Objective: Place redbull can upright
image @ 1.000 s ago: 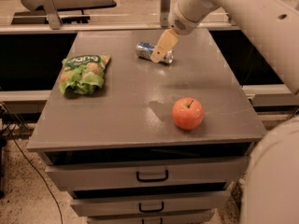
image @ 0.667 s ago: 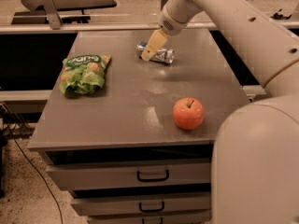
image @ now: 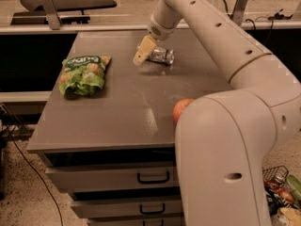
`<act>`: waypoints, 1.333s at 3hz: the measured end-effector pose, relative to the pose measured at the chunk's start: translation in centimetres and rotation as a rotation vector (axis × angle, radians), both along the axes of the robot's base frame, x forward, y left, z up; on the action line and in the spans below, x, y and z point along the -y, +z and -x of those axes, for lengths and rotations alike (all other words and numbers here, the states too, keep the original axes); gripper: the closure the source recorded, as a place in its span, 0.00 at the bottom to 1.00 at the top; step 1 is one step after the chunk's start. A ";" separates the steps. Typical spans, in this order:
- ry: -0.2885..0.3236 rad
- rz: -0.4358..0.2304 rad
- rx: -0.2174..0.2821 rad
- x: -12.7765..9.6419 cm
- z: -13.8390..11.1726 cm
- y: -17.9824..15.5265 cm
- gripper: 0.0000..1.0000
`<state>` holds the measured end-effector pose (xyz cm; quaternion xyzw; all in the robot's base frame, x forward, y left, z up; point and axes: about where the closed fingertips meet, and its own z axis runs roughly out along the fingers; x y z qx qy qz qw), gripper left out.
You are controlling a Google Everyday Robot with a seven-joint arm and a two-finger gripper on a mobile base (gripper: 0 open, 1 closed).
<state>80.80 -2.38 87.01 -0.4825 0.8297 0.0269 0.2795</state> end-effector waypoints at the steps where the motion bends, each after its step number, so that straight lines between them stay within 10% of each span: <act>1: 0.000 0.033 -0.063 -1.1 -0.2 -1.9 0.00; 4: 0.057 0.052 -0.108 -2.2 0.6 -1.5 0.64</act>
Offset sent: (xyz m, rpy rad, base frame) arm 0.0076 0.0177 -0.0333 -0.0861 0.1620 0.0104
